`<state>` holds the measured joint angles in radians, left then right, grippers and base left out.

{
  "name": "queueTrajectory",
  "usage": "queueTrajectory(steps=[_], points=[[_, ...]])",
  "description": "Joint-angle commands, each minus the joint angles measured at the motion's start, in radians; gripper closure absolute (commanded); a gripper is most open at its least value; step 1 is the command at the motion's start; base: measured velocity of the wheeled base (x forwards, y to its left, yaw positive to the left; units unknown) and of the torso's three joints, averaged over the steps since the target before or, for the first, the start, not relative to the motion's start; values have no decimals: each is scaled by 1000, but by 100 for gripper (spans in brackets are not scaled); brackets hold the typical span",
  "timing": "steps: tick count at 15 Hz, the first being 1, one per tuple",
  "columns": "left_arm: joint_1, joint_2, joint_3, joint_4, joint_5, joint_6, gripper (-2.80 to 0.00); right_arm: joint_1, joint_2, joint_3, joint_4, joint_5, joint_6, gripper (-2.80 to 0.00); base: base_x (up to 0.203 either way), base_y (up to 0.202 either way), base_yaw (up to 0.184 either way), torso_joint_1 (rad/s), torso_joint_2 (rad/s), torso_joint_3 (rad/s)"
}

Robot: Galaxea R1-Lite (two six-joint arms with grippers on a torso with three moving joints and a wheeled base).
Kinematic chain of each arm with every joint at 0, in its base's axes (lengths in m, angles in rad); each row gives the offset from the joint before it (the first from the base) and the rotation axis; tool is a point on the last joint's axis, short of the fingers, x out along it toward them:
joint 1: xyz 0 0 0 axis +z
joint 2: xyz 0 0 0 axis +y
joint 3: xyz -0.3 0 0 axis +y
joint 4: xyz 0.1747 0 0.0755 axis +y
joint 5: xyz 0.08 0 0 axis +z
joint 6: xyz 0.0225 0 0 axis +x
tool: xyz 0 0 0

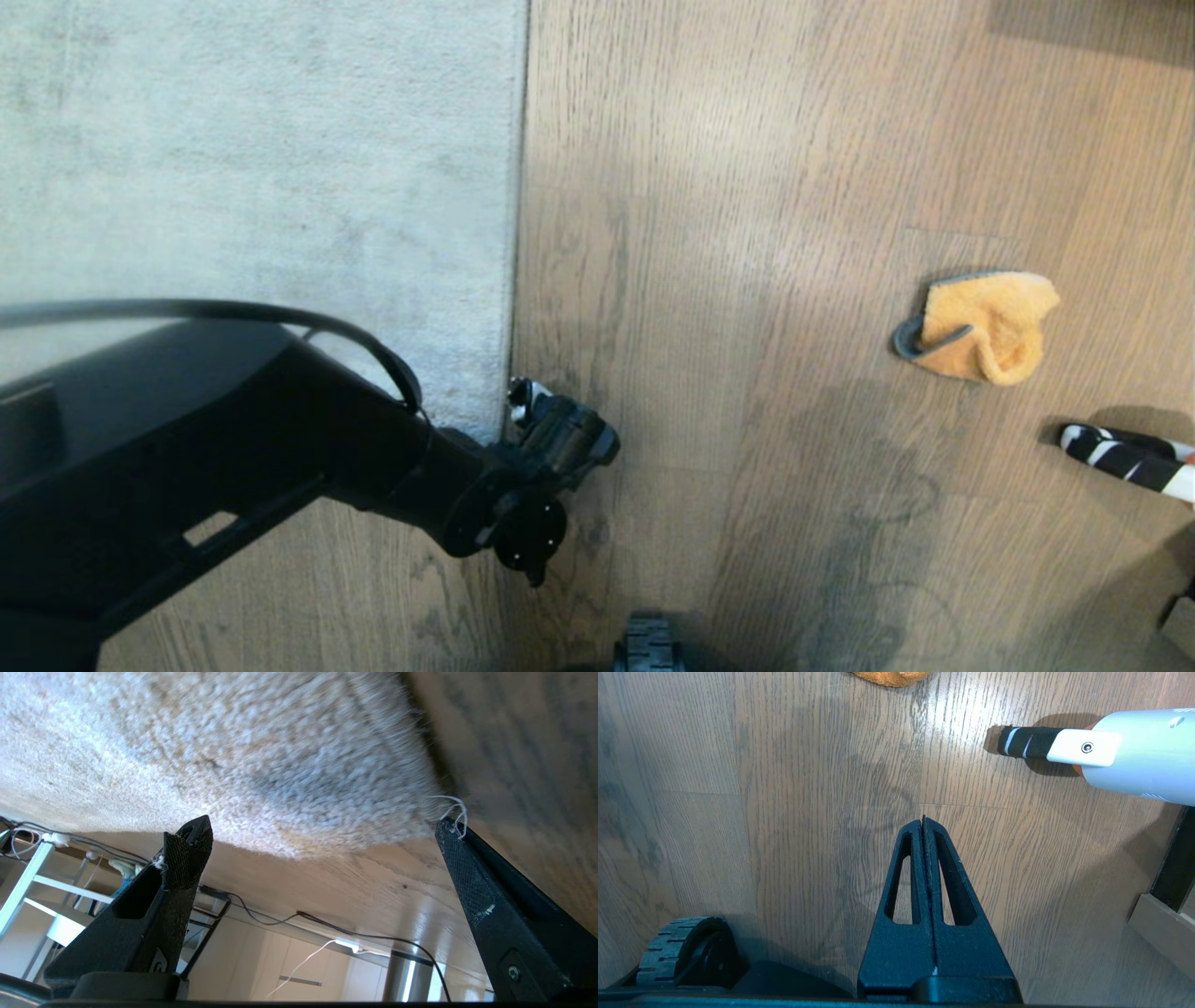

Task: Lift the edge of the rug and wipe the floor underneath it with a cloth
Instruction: Lift up the carpet

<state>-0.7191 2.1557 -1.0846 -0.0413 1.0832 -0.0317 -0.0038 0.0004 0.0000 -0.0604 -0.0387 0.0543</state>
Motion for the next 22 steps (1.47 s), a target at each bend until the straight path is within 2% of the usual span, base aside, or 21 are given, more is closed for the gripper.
queueTrajectory(steps=[1,5,9,12,15,20,22], points=[[-10,23,-29,-6,4,-2,-280,-1,0,0,0,0,1,0,0,0,0,0,0,0],[-14,41,-67,-5,6,-2,-280,1,0,0,-1,0,1,0,0,0,0,0,0,0],[-12,30,-38,0,31,0,-280,-1,0,0,-1,0,0,0,0,0,0,0,0,0],[-1,-1,12,-2,37,36,-280,1,0,0,1,-1,1,0,0,0,0,0,0,0],[17,-27,53,-2,41,41,-280,-1,0,0,-1,0,1,0,0,0,0,0,0,0],[47,-52,61,1,43,47,-280,0,0,0,-1,-1,0,0,0,0,0,0,0,0],[68,-70,63,-2,43,91,-280,-1,0,0,0,0,1,0,0,0,0,0,0,0]])
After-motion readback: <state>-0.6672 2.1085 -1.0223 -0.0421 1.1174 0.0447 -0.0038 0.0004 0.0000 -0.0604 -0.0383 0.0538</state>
